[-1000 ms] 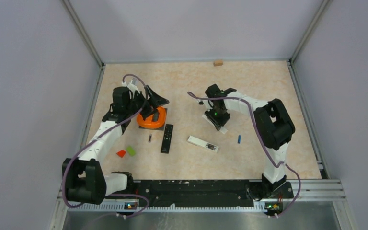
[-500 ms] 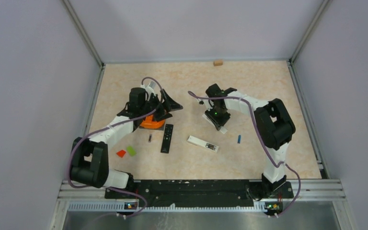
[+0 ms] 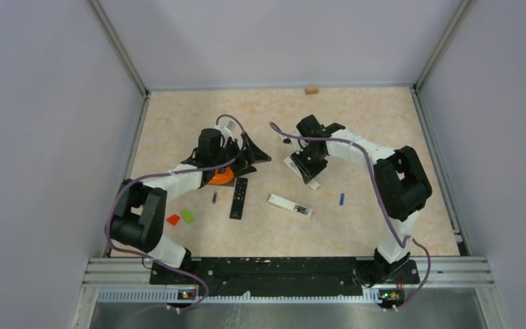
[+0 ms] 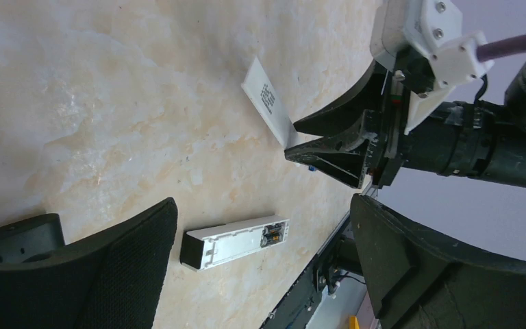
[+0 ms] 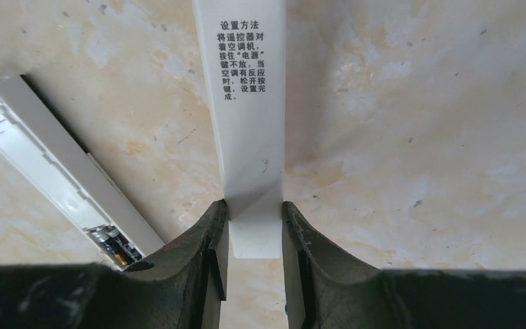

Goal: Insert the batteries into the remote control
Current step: Pick up the battery cover at the center of the board, then adjust the battery cover.

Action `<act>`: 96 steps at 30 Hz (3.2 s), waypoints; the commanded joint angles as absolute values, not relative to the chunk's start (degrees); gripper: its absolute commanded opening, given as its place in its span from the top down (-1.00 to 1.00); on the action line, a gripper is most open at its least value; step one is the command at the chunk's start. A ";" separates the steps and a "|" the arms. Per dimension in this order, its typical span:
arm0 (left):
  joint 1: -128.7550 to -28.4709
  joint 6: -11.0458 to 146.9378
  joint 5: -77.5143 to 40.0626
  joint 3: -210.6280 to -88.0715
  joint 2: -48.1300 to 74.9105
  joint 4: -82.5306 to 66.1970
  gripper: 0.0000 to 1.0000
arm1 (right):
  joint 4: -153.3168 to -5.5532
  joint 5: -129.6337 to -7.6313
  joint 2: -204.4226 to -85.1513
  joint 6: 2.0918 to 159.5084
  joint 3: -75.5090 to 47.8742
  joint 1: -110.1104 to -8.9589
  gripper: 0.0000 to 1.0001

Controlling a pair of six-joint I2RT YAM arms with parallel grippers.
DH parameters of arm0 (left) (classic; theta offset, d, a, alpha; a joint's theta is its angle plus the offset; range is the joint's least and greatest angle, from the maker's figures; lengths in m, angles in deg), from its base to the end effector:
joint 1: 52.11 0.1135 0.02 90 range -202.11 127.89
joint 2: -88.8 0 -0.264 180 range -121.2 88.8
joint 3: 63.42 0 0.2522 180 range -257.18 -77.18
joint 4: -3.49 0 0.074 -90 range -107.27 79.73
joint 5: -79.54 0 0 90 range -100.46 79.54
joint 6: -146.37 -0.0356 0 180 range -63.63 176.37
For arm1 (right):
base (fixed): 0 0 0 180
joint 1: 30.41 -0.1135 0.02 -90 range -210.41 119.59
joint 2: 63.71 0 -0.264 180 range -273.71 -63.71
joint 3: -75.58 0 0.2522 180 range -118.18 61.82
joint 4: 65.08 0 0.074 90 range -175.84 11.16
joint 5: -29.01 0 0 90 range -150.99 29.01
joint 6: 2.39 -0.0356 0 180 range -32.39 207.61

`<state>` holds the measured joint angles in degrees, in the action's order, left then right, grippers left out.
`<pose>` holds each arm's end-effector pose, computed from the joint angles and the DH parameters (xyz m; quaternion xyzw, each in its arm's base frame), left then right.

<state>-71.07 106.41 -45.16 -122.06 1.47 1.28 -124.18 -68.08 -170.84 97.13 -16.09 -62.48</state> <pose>0.2937 -0.1223 0.2031 -0.0808 0.8394 -0.4804 0.2410 0.3112 0.2001 0.1932 -0.3589 0.9217 0.0863 0.1195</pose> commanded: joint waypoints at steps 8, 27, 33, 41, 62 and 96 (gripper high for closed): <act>-74.24 111.84 -45.39 -123.10 -7.02 13.13 -0.79 | -118.66 -78.32 -164.75 95.88 -12.30 -62.31 0.42; -75.49 118.99 -49.93 -124.72 -16.82 24.68 -0.32 | -115.64 -83.68 -163.50 97.11 -10.03 -64.40 0.41; -75.49 118.90 -50.66 -124.91 -17.25 24.23 0.24 | -115.30 -84.18 -163.99 97.19 -10.38 -64.60 0.41; -75.47 120.01 -51.92 -125.91 -17.62 25.39 0.90 | -114.98 -84.42 -164.60 97.19 -10.31 -64.69 0.41; -71.41 125.26 -49.38 -119.97 -3.15 28.86 1.00 | -88.82 -77.37 -138.74 53.32 8.29 -63.11 -0.62; -71.45 138.84 -44.28 -113.04 9.33 43.58 1.00 | -44.13 -75.76 -130.99 19.45 26.57 -60.22 0.02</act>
<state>-71.25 138.97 -42.34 -113.56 6.97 39.88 -49.63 -73.70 -130.29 21.25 28.01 -61.41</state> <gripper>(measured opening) 0.035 0.503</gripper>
